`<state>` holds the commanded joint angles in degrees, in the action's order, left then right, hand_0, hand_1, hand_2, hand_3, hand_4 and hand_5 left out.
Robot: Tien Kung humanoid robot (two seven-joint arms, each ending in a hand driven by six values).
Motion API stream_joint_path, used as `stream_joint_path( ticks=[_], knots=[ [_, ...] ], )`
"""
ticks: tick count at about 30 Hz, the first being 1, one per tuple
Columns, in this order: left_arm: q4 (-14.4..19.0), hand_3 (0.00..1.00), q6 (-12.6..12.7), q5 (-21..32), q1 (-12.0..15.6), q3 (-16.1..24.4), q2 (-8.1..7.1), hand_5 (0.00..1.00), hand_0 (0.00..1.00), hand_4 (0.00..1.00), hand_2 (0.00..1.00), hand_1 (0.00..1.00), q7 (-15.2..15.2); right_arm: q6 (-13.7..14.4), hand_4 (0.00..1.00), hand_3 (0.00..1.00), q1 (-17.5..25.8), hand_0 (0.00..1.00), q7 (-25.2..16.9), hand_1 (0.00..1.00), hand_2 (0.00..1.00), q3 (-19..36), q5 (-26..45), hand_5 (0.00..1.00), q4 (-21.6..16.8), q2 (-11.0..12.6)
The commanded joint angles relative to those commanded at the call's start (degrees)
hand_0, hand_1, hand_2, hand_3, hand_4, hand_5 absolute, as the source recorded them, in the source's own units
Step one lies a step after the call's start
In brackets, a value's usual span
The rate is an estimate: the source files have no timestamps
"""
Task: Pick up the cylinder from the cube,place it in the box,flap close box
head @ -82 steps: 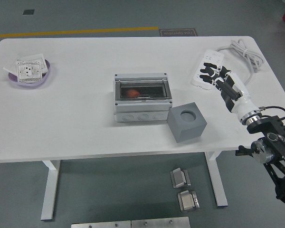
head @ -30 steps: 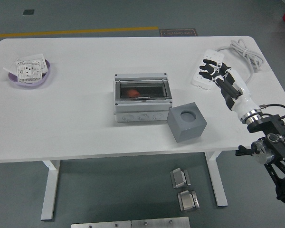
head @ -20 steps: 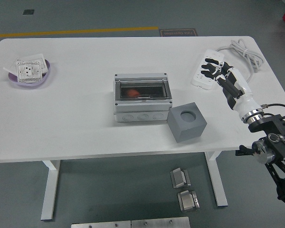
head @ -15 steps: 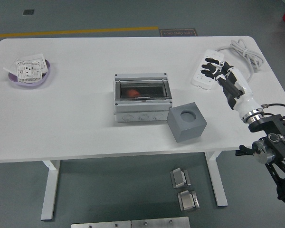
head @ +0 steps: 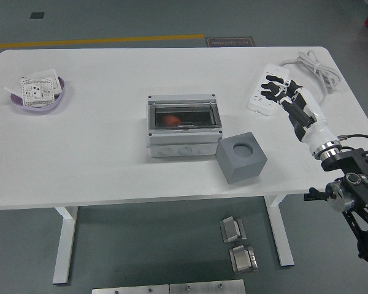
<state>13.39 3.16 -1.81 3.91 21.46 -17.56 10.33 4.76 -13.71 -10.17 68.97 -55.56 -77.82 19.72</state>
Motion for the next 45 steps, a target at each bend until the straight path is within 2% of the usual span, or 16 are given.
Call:
stream_joint_path(
  ticks=[26,45],
  knots=[
    [-0.1,0.683,-0.2,0.1,0.4,-0.4,0.14,0.184,0.685,0.692,0.645,0.683,0.1,0.5,0.933,0.738,-0.4,0.822,-0.8,0.706,0.709,-0.7,0.7,0.562,0.4,0.3],
    [-0.1,0.683,-0.5,0.1,-0.1,-2.1,-0.66,0.184,0.685,0.693,0.646,0.683,0.9,0.0,0.929,0.736,-2.1,0.818,-0.8,0.720,0.729,-2.8,0.8,0.553,1.1,0.1]
  ],
)
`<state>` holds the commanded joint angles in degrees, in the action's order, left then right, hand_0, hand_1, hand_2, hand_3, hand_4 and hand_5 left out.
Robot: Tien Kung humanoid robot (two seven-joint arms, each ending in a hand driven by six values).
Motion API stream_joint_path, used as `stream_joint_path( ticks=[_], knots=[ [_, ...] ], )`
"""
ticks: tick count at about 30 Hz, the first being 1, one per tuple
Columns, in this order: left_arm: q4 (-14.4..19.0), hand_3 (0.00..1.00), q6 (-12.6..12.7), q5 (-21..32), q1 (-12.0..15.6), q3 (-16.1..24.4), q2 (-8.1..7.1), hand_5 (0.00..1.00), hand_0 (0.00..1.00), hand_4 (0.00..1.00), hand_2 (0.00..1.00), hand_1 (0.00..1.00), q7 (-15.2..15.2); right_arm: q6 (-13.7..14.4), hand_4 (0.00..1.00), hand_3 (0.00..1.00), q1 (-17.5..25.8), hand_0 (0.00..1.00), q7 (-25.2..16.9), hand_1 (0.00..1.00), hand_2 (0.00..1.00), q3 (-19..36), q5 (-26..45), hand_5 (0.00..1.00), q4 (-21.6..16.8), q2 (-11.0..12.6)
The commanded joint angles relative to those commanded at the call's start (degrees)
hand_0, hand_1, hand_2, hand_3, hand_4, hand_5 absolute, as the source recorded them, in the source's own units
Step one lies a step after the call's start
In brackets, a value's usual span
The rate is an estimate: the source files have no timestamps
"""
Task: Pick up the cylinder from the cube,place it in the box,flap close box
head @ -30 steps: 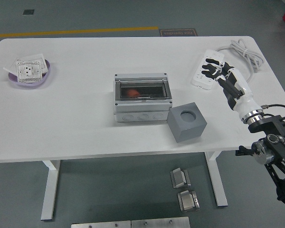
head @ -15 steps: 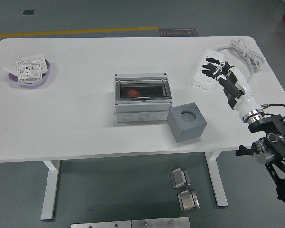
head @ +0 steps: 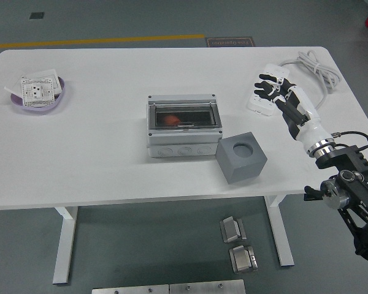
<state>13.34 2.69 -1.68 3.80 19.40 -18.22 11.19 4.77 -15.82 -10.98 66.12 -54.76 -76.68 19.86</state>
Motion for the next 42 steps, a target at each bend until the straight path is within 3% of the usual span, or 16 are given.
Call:
stream_joint_path(
  ticks=[13,14,19,20,31,32,37,38,42],
  knots=[
    [-0.1,0.685,-1.1,0.2,1.1,0.3,1.01,0.183,0.686,0.695,0.647,0.684,2.0,-2.3,0.928,0.743,0.3,0.830,0.8,0.756,0.778,-0.5,-1.2,0.552,-0.2,-0.2],
    [-0.1,0.686,-1.2,0.2,1.2,0.3,1.04,0.183,0.696,0.695,0.649,0.689,2.3,-2.5,0.972,0.760,0.3,0.864,0.9,0.790,0.810,-0.6,-1.2,0.597,-0.2,-0.2],
    [-0.1,0.686,-2.0,0.2,1.2,0.1,1.21,0.183,0.696,0.695,0.649,0.689,4.0,-3.1,0.972,0.760,0.3,0.864,1.2,0.790,0.810,-0.7,-1.3,0.597,-0.3,-0.2],
    [-0.1,0.689,-2.1,0.2,1.2,0.1,1.22,0.182,0.717,0.695,0.661,0.717,4.1,-3.1,0.998,0.819,0.3,0.892,1.3,0.821,0.846,-0.6,-1.3,0.728,-0.3,-0.2],
    [-0.2,0.690,-1.7,0.8,1.2,-0.5,1.31,0.182,0.722,0.697,0.683,0.731,6.3,-2.4,0.998,0.829,0.1,0.899,1.1,0.830,0.854,-0.2,-1.9,0.739,-0.4,-0.4],
    [-0.2,0.724,-1.7,0.8,1.2,-0.5,1.34,0.186,0.727,0.703,0.758,0.763,6.6,-2.2,0.998,0.829,0.0,0.903,1.0,0.838,0.859,-0.1,-2.0,0.745,-0.5,-0.4],
    [-0.1,0.724,-2.2,1.2,1.2,-1.0,1.49,0.186,0.727,0.703,0.758,0.763,7.8,-2.0,0.998,0.829,-0.2,0.903,1.0,0.838,0.859,0.0,-2.1,0.745,-0.6,-0.3],
    [-0.1,0.862,-2.4,1.3,1.2,-1.1,1.52,0.186,0.781,0.712,0.909,0.847,8.1,-2.0,0.998,0.842,-0.2,0.941,1.1,0.942,0.995,0.0,-2.1,0.755,-0.6,-0.3],
    [-0.1,0.862,-2.9,1.5,1.2,-1.4,1.57,0.186,0.781,0.712,0.909,0.847,8.9,-2.2,0.998,0.842,-0.2,0.941,1.2,0.942,0.995,0.0,-2.2,0.755,-0.6,-0.3]
  ],
)
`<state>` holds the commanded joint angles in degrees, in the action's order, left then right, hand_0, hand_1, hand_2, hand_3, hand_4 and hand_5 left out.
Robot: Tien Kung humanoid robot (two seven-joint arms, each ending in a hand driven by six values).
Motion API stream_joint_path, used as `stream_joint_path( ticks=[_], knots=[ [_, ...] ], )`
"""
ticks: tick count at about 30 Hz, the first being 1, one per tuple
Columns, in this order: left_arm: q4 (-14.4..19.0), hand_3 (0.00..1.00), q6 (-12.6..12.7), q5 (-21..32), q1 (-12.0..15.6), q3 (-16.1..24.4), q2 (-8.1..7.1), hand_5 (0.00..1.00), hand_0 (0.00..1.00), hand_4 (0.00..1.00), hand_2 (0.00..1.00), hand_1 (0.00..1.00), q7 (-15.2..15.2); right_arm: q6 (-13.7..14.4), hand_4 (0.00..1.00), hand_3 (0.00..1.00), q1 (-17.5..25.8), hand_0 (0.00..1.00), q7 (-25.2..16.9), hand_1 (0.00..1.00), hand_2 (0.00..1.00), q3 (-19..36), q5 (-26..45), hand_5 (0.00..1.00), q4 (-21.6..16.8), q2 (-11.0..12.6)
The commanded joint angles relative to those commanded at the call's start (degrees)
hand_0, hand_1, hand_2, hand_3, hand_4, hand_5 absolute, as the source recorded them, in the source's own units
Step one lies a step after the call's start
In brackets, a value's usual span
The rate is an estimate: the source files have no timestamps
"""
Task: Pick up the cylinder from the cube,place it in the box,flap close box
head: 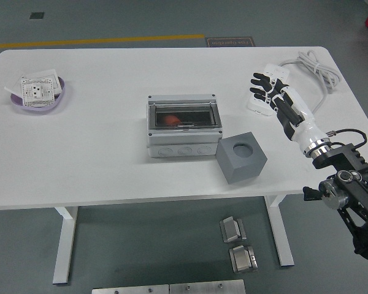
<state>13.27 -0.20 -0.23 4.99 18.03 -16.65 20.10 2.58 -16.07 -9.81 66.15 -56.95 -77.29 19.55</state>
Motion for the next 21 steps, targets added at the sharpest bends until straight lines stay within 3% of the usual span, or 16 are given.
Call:
stream_joint_path(
  ticks=[2,7,8,21],
  knots=[
    [0.0,0.900,-0.1,0.0,0.0,-0.2,0.01,0.194,0.791,0.718,0.911,0.858,0.4,-0.1,0.998,0.900,0.0,0.971,0.1,0.969,0.998,0.0,-0.1,0.768,0.0,0.0],
    [0.0,0.900,-0.4,0.1,-0.1,-0.5,-0.06,0.194,0.791,0.718,0.911,0.858,1.3,-0.1,0.998,0.900,-0.1,0.971,0.1,0.969,0.998,0.1,-0.4,0.768,0.0,0.0],
    [0.0,0.931,-0.4,0.2,-0.1,-0.6,-0.08,0.207,0.792,0.730,0.909,0.861,1.4,-0.1,0.998,0.998,-0.1,0.998,0.1,0.986,0.998,0.2,-0.5,0.783,0.0,0.0],
    [0.0,0.998,-0.8,0.2,-0.1,-0.6,-0.02,0.222,0.802,0.749,0.935,0.875,2.0,0.7,0.998,0.991,-0.2,0.998,-0.1,0.998,0.998,0.6,-1.9,0.816,-0.4,0.2]
  ],
)
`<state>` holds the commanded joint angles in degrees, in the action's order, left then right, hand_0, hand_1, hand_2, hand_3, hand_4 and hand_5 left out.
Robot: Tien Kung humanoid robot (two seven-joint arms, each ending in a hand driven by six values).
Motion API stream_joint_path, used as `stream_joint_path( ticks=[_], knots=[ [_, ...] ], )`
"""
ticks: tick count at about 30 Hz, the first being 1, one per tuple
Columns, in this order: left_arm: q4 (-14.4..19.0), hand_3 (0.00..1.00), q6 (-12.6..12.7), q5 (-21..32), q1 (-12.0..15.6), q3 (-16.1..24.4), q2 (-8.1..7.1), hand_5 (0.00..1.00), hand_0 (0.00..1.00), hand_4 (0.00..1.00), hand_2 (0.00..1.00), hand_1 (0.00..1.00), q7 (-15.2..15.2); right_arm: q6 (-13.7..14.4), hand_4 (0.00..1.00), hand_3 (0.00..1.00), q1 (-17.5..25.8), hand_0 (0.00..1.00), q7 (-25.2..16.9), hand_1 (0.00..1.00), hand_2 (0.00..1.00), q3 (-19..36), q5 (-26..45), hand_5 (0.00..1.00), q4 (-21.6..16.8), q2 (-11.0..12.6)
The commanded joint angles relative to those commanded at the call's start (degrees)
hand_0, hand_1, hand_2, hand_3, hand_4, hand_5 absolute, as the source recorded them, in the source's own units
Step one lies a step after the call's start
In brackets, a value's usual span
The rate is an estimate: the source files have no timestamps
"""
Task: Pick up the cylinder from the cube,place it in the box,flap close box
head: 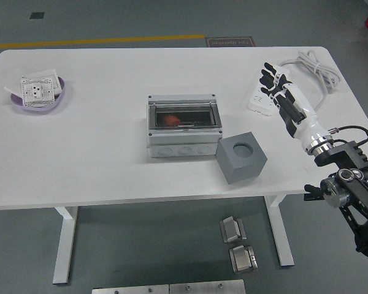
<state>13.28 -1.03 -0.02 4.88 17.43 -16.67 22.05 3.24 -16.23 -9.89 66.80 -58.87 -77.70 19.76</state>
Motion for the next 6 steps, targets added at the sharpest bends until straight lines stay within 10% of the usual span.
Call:
stream_joint_path(
  ticks=[6],
  knots=[
    [0.0,0.998,-0.3,0.0,0.0,0.1,0.02,0.222,0.802,0.749,0.935,0.875,0.3,0.1,0.998,0.991,-0.2,0.998,0.2,0.998,0.998,-0.1,-0.1,0.816,0.0,0.0]
  ],
)
